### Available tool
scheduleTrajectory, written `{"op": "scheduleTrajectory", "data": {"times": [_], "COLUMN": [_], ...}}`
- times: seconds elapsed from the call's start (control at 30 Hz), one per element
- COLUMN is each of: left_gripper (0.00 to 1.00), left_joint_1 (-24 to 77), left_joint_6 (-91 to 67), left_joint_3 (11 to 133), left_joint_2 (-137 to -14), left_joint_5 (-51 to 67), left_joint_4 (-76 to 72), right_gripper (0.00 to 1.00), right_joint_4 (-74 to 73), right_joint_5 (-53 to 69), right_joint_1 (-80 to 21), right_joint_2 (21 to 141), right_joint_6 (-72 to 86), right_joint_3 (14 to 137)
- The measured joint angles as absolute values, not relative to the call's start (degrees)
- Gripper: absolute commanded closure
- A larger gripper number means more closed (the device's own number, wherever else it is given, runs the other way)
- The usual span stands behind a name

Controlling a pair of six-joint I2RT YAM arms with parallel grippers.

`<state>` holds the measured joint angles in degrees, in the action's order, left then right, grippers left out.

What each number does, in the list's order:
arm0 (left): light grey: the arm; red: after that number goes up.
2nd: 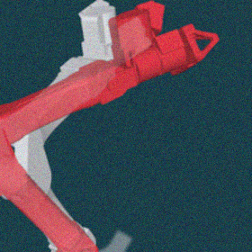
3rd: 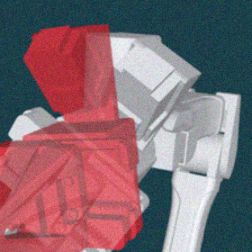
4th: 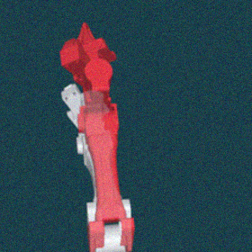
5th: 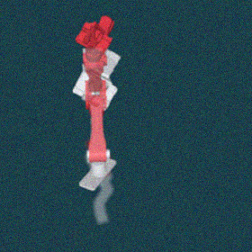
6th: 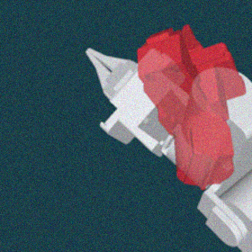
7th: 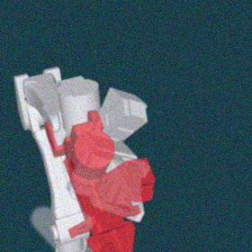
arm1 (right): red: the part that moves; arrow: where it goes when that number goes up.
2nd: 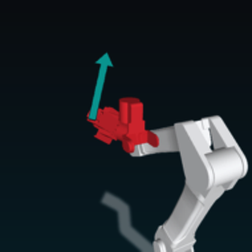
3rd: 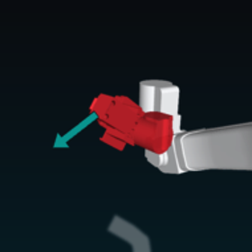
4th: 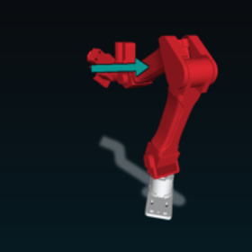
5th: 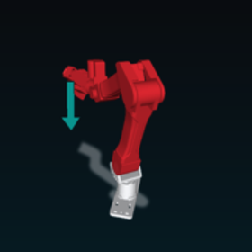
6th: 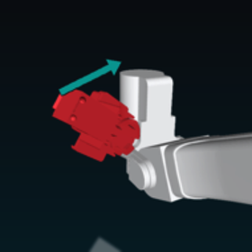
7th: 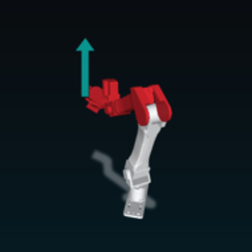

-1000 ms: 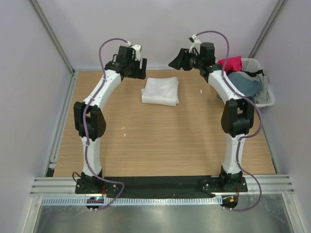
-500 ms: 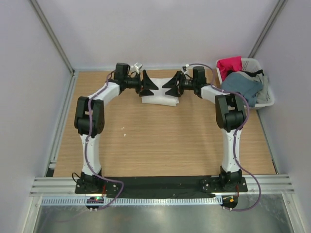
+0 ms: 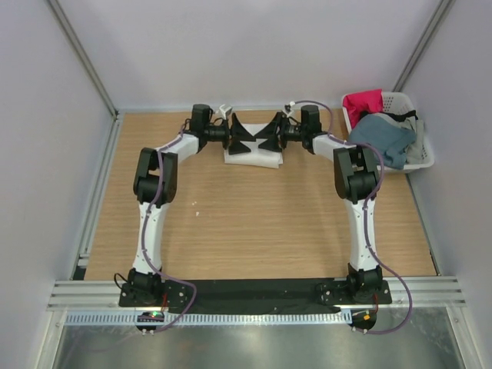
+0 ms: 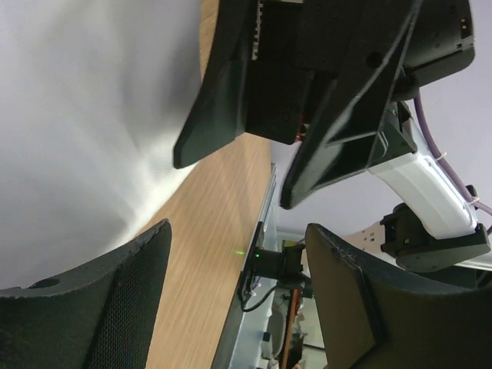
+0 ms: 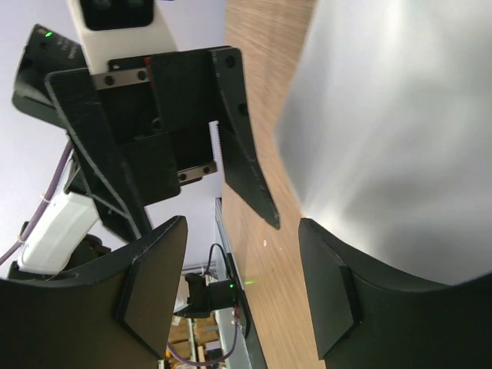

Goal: Fold and stack the t-shirts
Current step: Fold the tshirt

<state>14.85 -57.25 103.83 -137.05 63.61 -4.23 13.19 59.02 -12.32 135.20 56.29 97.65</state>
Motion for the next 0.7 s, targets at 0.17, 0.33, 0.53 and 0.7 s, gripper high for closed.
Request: {"op": "scheduleTrajectory", "data": {"times": [0.17, 0.33, 0.53, 0.7], "left_gripper": [0.28, 0.28, 0.28, 0.26], "left_joint_1": [15.14, 15.64, 15.77, 15.77], "left_joint_6": [-58.48, -59.2, -59.61, -59.64], "left_joint_3": [104.03, 104.25, 105.8, 106.65], "left_joint_2": [-139.52, -140.92, -144.14, -145.91], "left_joint_5": [63.66, 63.7, 63.92, 64.55], "left_joint_4": [-4.71, -5.74, -6.66, -6.68], "right_gripper": [0.34, 0.34, 0.34, 0.34], "right_joint_4": [11.6, 11.49, 11.53, 10.98], "right_joint_5": [58.28, 57.58, 57.1, 56.9], "right_joint_1": [-12.25, -12.27, -12.25, -12.12], "right_joint_2": [139.24, 141.4, 141.8, 141.82], "right_joint_6": [55.77, 55.66, 55.37, 54.46], "right_joint_3": [98.7, 100.9, 102.65, 102.67]}}
